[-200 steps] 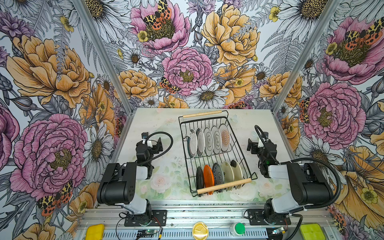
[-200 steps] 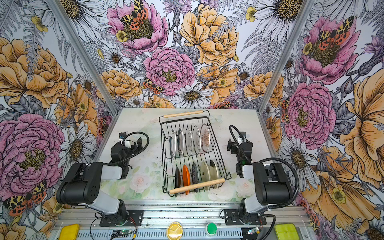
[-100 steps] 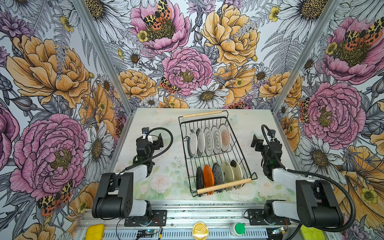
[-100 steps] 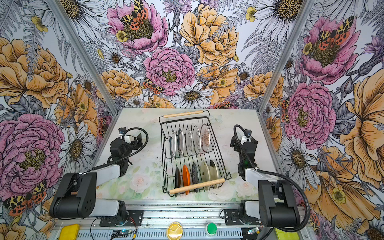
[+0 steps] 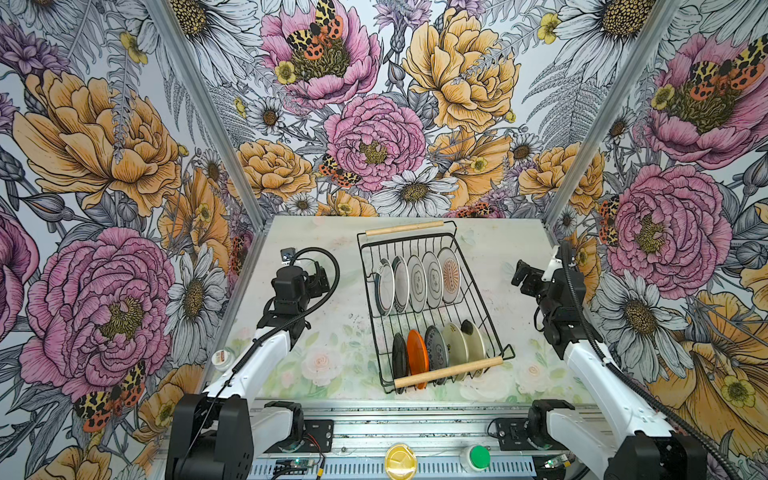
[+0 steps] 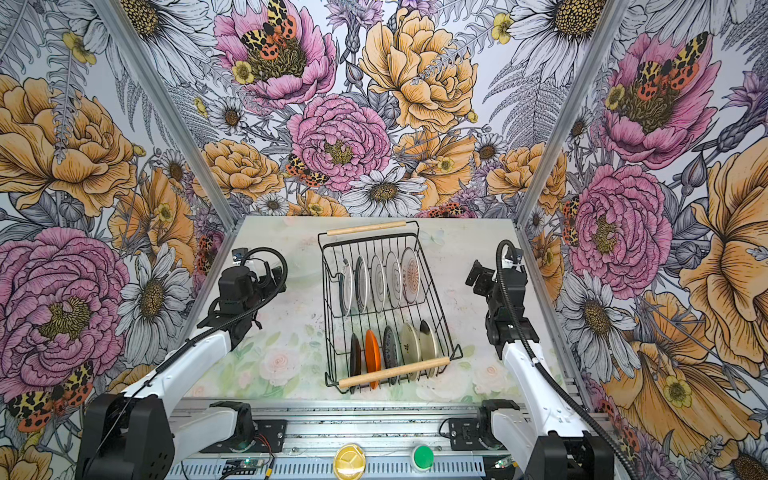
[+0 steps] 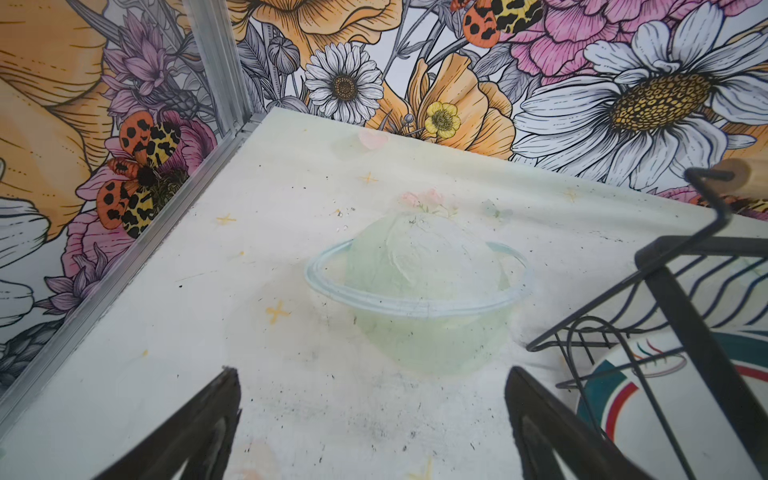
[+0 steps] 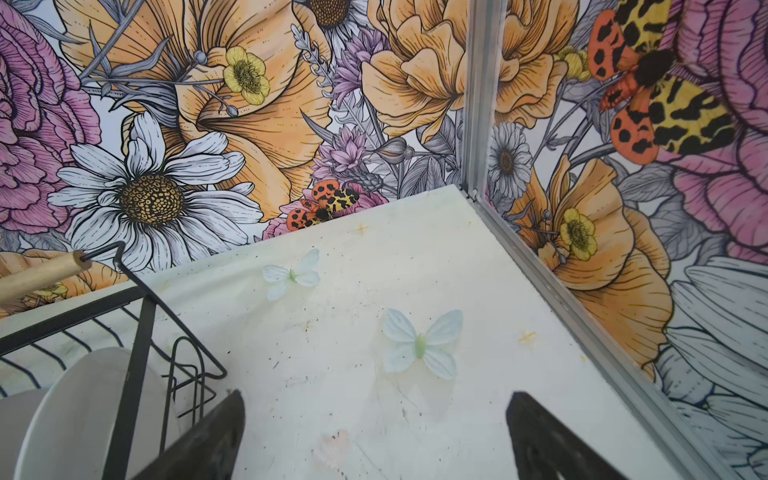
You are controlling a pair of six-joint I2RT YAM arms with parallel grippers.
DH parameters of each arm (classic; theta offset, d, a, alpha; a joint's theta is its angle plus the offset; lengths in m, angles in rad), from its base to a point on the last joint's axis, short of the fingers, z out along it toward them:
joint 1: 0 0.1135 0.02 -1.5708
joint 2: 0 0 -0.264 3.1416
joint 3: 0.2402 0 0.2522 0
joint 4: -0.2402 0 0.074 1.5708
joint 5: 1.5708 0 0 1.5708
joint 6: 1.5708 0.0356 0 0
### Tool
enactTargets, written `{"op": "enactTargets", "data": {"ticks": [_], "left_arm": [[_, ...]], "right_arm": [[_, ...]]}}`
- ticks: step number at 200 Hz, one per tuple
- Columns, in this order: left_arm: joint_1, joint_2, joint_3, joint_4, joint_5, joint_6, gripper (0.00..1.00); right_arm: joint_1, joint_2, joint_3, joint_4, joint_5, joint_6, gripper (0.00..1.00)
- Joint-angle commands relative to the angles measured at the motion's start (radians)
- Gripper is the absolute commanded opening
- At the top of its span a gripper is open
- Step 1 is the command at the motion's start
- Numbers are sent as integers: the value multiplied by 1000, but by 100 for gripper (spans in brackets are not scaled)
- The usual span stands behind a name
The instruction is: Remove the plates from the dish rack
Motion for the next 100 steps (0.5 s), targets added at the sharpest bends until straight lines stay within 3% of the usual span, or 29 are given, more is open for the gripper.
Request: {"op": "enactTargets", "data": {"ticks": [1,44,100], "left_arm": [[-30,-34,73,-205,55,-99,99],[-135,-38,184,-425,150,-183,99],[-247,-34,263,-504,264,-250,99]], "right_arm": [[3,-56,60,-221,-104,102,99],[3,-127,105,-384,-271,206,99],[16,-140,139,-536,-386,207,99]]}}
